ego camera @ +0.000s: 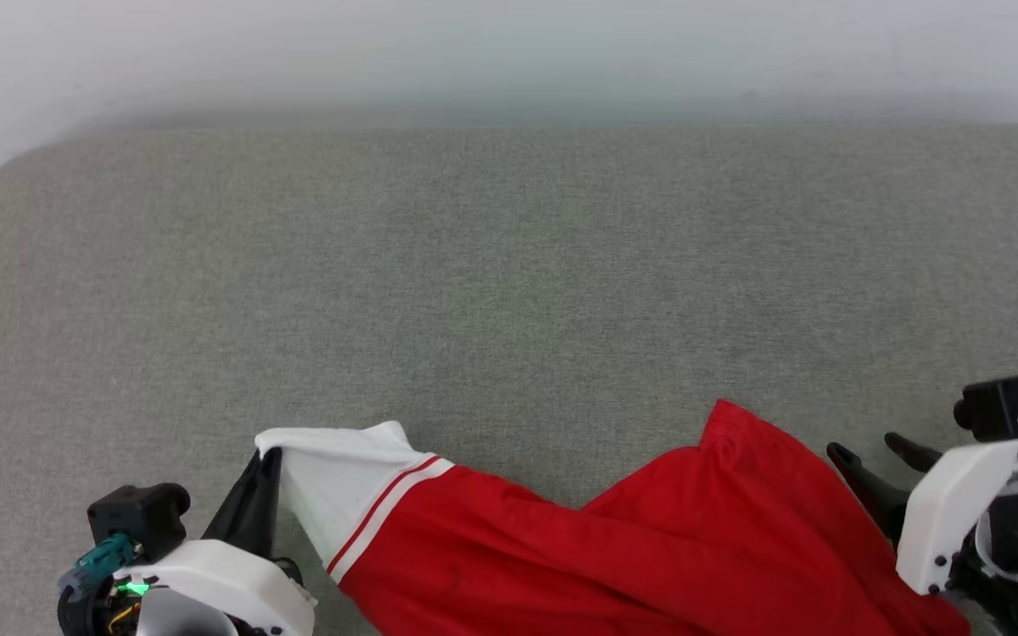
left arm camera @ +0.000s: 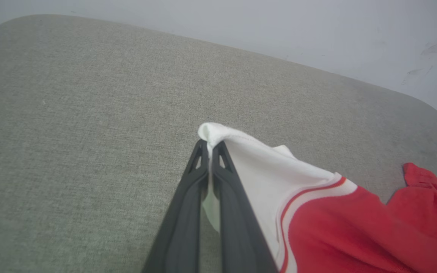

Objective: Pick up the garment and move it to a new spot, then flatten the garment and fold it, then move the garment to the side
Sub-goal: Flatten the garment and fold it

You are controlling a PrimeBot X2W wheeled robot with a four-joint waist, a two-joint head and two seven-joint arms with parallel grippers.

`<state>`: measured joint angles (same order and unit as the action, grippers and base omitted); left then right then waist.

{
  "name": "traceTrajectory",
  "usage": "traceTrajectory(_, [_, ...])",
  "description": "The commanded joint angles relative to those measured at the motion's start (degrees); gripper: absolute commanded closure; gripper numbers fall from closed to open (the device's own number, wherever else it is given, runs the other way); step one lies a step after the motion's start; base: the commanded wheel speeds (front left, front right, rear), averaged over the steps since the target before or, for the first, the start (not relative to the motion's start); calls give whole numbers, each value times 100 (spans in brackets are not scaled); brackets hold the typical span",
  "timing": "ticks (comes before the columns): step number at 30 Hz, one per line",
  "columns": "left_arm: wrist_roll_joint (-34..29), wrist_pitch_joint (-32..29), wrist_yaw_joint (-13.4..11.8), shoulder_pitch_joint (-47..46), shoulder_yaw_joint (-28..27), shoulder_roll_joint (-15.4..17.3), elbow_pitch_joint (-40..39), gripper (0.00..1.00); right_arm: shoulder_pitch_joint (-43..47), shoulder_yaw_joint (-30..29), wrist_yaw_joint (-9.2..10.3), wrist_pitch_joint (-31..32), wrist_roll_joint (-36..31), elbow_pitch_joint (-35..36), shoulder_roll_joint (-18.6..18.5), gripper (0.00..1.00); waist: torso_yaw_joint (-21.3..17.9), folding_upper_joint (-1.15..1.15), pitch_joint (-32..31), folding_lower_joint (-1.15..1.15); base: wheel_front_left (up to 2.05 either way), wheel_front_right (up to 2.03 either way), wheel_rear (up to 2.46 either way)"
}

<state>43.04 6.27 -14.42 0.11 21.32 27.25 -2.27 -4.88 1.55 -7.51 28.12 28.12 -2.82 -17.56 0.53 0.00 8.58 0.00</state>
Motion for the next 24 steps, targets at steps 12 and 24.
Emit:
traceTrajectory(12, [-199, 192, 270, -871, 234, -290, 44, 100, -1577, 1519, 4, 1999, 451, -201, -1012, 0, 712, 0, 884, 0, 0, 0, 0])
traceTrajectory(24, [-150, 388, 421, -1058, 247, -378, 323, 100, -1452, 2397, 2, 2752, 1060, -1203, -1105, 100, 771, 0, 967, 0, 0, 0, 0])
